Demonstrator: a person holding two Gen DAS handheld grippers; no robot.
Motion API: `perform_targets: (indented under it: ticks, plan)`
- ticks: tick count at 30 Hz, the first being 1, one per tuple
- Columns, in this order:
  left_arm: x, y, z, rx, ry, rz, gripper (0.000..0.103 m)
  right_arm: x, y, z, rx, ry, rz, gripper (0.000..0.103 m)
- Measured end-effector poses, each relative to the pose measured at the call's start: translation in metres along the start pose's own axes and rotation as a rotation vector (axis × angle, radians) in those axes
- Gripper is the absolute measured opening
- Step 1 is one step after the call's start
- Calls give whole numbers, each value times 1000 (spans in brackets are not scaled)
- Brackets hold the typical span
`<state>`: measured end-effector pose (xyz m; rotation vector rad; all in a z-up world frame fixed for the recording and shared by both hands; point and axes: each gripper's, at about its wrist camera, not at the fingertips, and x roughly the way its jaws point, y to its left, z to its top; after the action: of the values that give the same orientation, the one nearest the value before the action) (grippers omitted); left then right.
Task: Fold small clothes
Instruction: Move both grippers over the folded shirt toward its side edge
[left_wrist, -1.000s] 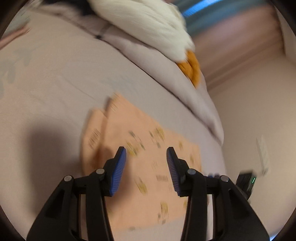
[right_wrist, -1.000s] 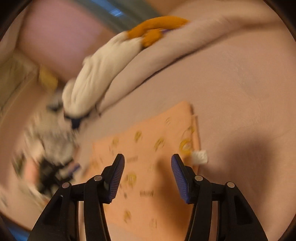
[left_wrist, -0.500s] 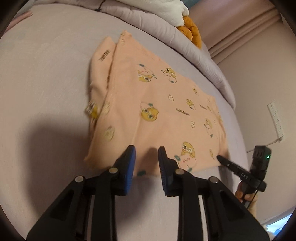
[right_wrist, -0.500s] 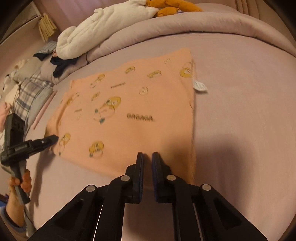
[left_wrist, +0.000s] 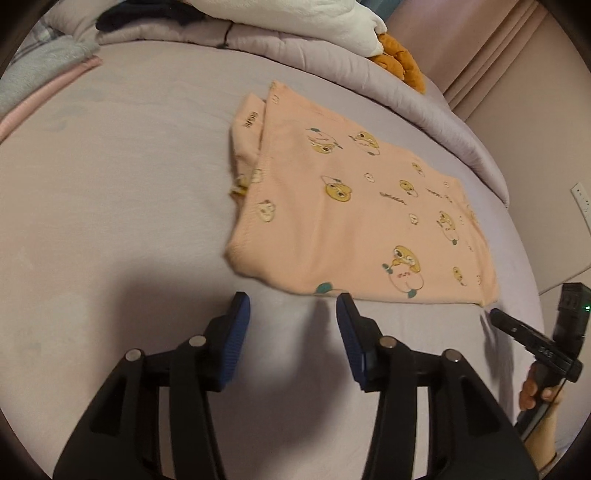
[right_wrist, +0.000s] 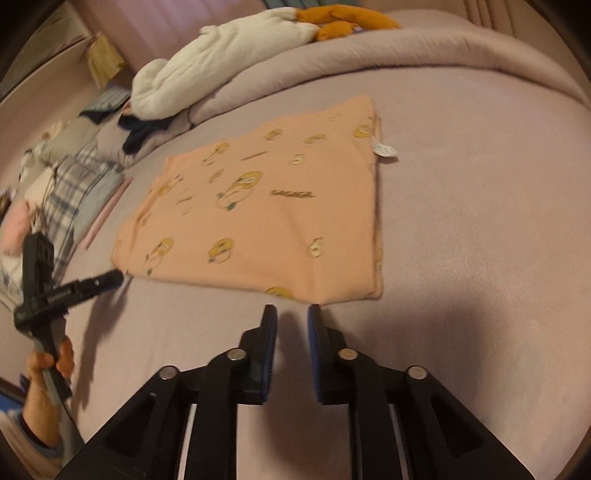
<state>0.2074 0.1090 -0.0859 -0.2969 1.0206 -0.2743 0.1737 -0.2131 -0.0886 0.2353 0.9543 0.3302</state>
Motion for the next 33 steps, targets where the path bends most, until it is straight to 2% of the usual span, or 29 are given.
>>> perform_targets:
  ticks: [4,6,8,9,18,28,31,33]
  plan:
    - [-7,8,-3,12,-8,41,54,-2,12,4,-36,-4,14,25]
    - [-8,12,-3,7,-8,39,60,0,20,7,-48,-8,21,30]
    - [-9,16,-2,0,-12,43,68,1,26,10,-57,-14,33,41]
    - [-10,16,-1,-2,-16,44,70,3,30,13,-61,-16,39,42]
    - [-7,27,7,-43,-27,-4,75,18,48,26,-65,-11,58,45]
    - [6,26,24,-32,-24,-24,75,32,62,43,-76,-22,72,45]
    - [12,26,31,-38,-14,-54,75,36,64,46,-77,-22,56,45]
    - [16,25,37,-39,-5,-75,75,39,66,49,-78,-22,11,45]
